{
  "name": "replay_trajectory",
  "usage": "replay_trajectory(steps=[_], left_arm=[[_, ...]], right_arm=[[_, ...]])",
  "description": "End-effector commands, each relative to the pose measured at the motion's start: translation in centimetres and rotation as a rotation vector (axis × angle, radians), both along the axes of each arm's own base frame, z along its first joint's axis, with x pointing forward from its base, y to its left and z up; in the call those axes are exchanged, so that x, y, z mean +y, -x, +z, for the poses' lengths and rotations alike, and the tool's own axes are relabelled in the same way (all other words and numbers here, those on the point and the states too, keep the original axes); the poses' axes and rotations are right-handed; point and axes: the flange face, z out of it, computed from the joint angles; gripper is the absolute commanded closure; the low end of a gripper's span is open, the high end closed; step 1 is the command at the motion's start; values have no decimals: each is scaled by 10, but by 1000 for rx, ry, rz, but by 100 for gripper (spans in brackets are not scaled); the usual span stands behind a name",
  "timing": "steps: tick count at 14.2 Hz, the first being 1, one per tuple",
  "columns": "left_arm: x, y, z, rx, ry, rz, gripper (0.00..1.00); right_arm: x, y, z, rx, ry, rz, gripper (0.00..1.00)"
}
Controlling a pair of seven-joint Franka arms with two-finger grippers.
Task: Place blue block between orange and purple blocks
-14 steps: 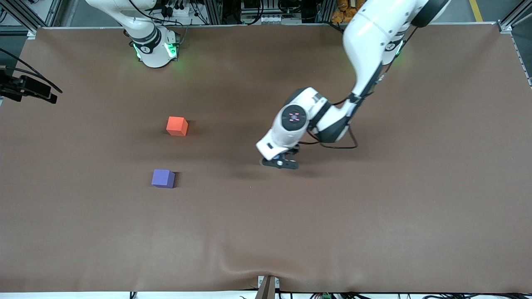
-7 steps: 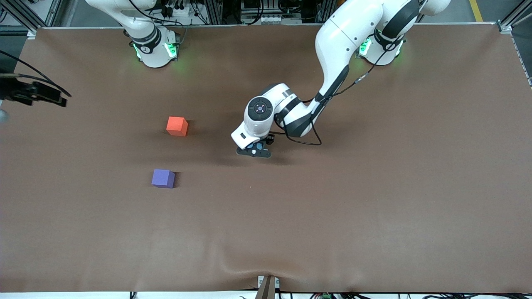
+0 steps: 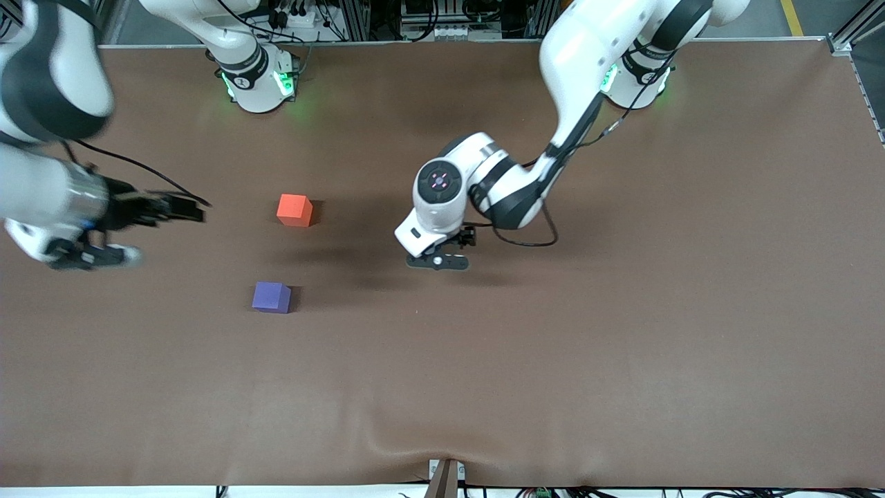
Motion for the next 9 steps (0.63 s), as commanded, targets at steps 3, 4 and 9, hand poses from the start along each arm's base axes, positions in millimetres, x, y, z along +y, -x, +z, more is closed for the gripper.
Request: replay_trajectory(steps=[3, 4, 9], left_arm=[[146, -67, 145, -59, -25, 188, 0], [173, -76, 165, -64, -28, 222, 0], [336, -105, 235, -59, -59, 152, 0]], right_arm=[[93, -14, -67, 11, 2, 31, 0], [110, -12, -72, -5, 4, 40, 0], [207, 2, -121, -43, 21, 102, 0]])
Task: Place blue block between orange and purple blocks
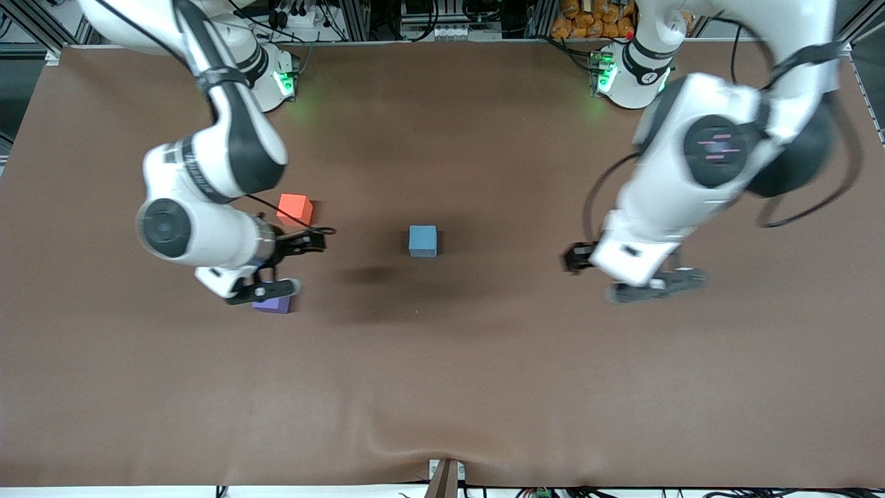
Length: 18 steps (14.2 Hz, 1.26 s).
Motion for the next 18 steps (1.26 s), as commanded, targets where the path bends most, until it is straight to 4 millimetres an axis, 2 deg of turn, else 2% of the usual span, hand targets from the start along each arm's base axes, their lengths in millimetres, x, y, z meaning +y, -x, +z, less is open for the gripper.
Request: replay_trajectory(steps=[1, 3, 6, 8, 10, 12, 14, 18], left_arm=[[70, 3, 27, -1, -20, -70, 0], [116, 5, 42, 15, -26, -71, 0], [171, 15, 72, 7, -26, -62, 0], [197, 25, 95, -19, -14, -46, 0], [213, 30, 108, -39, 11, -24, 0], [216, 35, 111, -31, 8, -22, 0], [230, 38, 113, -30, 6, -21, 0], [252, 41, 120, -43, 2, -41, 0]], right_arm=[[55, 14, -19, -26, 3, -9, 0], [97, 28, -34, -49, 25, -42, 0], [143, 45, -78, -83, 29, -7, 0], [174, 57, -105, -124, 17, 11, 0], [195, 68, -127, -155, 20, -17, 0], [198, 71, -145, -168, 68, -19, 0], [204, 79, -155, -164, 92, -36, 0], [205, 89, -171, -133, 119, -78, 0]])
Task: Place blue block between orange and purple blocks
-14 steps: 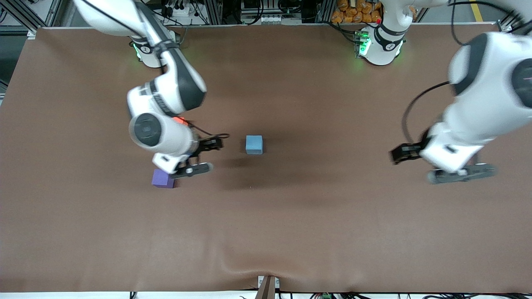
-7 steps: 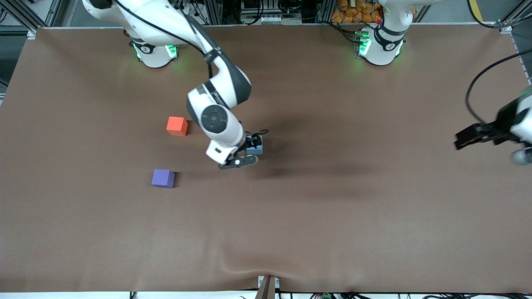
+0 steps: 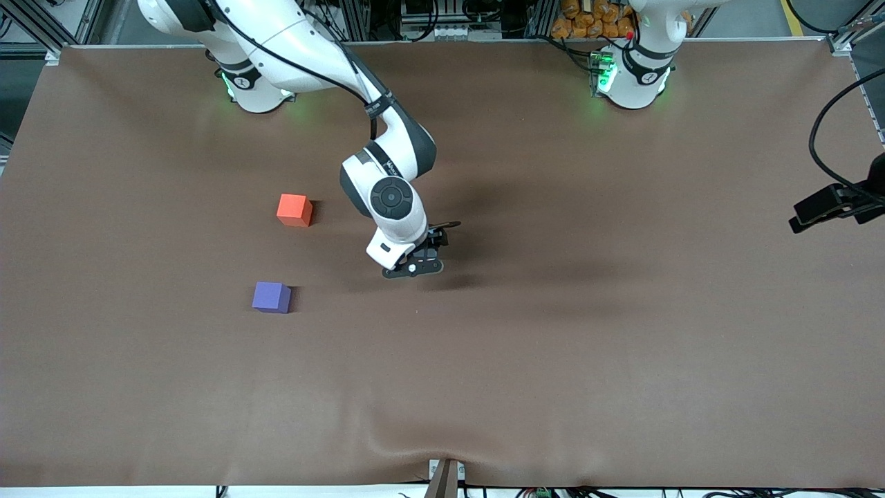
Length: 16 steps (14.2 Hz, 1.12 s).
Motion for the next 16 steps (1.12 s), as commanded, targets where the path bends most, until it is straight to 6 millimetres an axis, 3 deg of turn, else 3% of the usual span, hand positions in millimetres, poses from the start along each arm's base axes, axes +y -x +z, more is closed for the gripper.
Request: replay_trajectory(steps=[1, 8, 9, 10, 11, 12, 14, 16], left_arm=[[8, 11, 9, -4, 10, -30, 0], [38, 10, 1, 8, 10, -84, 0], [38, 9, -1, 11, 11, -84, 0], [37, 9, -2, 14, 11, -85, 0], [37, 9, -2, 14, 11, -85, 0], [37, 9, -2, 12, 11, -85, 0], [37, 10, 0, 10, 10, -85, 0], [34, 14, -1, 16, 9, -90, 0]], right_arm=[[3, 7, -10, 7, 30, -31, 0], [16, 23, -21, 20, 43, -64, 0], [17, 24, -21, 21, 44, -62, 8], [17, 24, -21, 21, 44, -62, 33], [16, 24, -21, 23, 46, -63, 49], [13, 24, -24, 27, 51, -66, 54], [6, 19, -16, 32, 51, -80, 56], [-15, 5, 10, 45, 57, -121, 56]])
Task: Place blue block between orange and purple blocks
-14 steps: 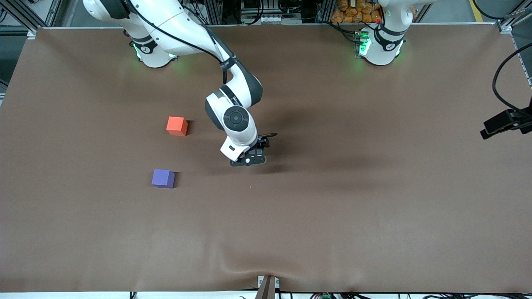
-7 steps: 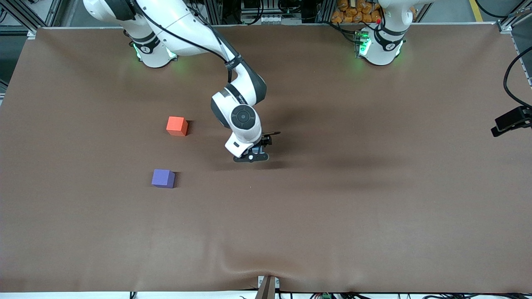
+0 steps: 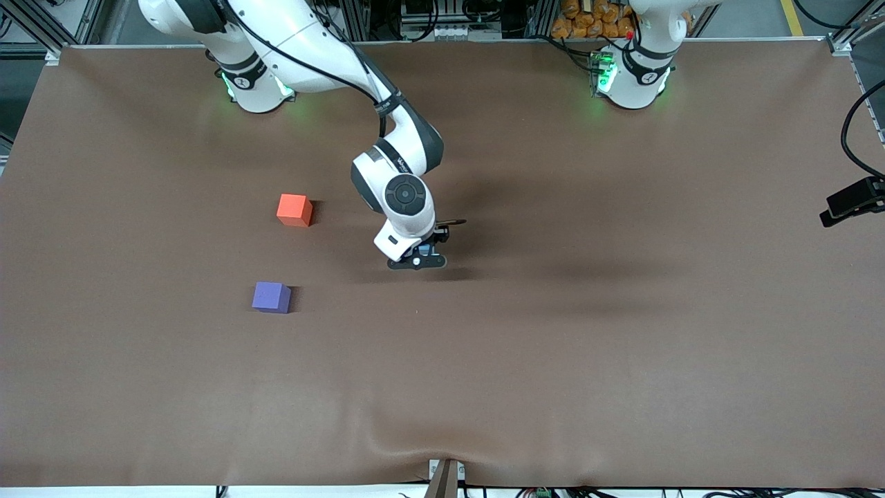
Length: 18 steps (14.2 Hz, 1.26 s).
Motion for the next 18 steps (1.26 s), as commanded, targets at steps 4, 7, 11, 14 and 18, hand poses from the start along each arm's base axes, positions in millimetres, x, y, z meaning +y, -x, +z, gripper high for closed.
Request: replay_trajectory(steps=[4, 7, 11, 14, 18], left_arm=[[-14, 19, 7, 4, 12, -14, 0], [-22, 19, 8, -1, 13, -17, 0], [-41, 17, 6, 0, 18, 26, 0], [-44, 11, 7, -27, 20, 59, 0], [-51, 17, 13, -25, 19, 51, 0]], right_arm=[[-113, -52, 91, 46, 7, -148, 61], [-193, -53, 103, 69, -8, -123, 61], [-291, -49, 91, 130, -17, -136, 61], [-328, -35, 74, 172, -14, -158, 62], [-354, -31, 45, 126, -36, -127, 63]])
